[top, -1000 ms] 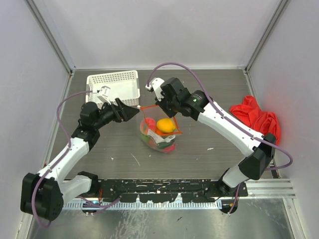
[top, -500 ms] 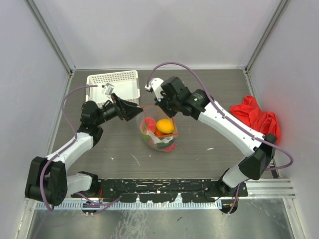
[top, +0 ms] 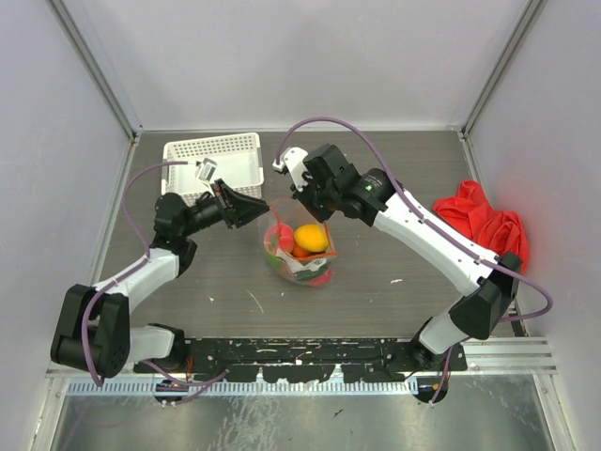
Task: Place the food in the zip-top bag and seal the zipper
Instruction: Zip the zipper food storage bag at the center of the board.
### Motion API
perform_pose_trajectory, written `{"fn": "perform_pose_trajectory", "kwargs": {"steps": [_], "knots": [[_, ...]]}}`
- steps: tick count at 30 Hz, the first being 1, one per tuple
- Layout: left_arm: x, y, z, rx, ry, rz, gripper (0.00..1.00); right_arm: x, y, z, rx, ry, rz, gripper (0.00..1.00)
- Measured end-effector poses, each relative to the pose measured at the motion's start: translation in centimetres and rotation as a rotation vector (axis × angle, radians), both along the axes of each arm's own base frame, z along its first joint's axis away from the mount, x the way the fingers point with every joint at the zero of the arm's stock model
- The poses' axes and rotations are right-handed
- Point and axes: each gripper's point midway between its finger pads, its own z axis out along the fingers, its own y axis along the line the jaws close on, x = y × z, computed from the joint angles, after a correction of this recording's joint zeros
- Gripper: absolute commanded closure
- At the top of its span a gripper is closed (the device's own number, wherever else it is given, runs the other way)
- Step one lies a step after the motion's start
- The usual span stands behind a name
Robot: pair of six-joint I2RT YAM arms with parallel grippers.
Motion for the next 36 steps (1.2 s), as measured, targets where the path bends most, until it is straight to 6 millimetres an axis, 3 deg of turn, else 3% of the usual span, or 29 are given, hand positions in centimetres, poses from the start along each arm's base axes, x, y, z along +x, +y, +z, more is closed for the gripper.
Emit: {"fn": "perform_pose_trajectory", "kwargs": {"steps": [4, 5, 16, 23, 29, 34, 36], "knots": [[-0.3, 0.0, 0.2, -0.005, 0.005, -0.010, 0.99, -0.1, 0.0, 0.0, 0.005, 0.005, -0.003, 0.92], [-0.4, 0.0, 0.3, -0.005, 0.002, -0.010, 1.00, -0.1, 0.1, 0.0, 0.007, 0.007, -0.006, 0.92], [-1.2, 0.3, 1.1, -0.009, 0.022, -0.001, 1.00, -0.4, 0.0, 0.2, 0.031, 0.022, -0.036, 0.61], [-1.3, 0.4, 1.0, -0.003, 0.042, 0.011, 1.00, -1.8, -2.4, 0.8, 0.036, 0.004, -0.069, 0.47], [-1.4, 0.5, 0.8, 0.001, 0.047, 0.015, 1.00, -2.5, -4.9, 0.2, 0.022, 0.014, -0.115, 0.45], [-1.4, 0.5, 0.7, 0.007, 0.045, 0.019, 1.00, -2.6, -6.7, -1.8, -0.013, 0.053, -0.153, 0.47], [-1.4, 0.5, 0.7, 0.008, 0.045, 0.019, 1.00, -2.8, -7.1, -2.8, -0.025, 0.078, -0.157, 0.52]]}}
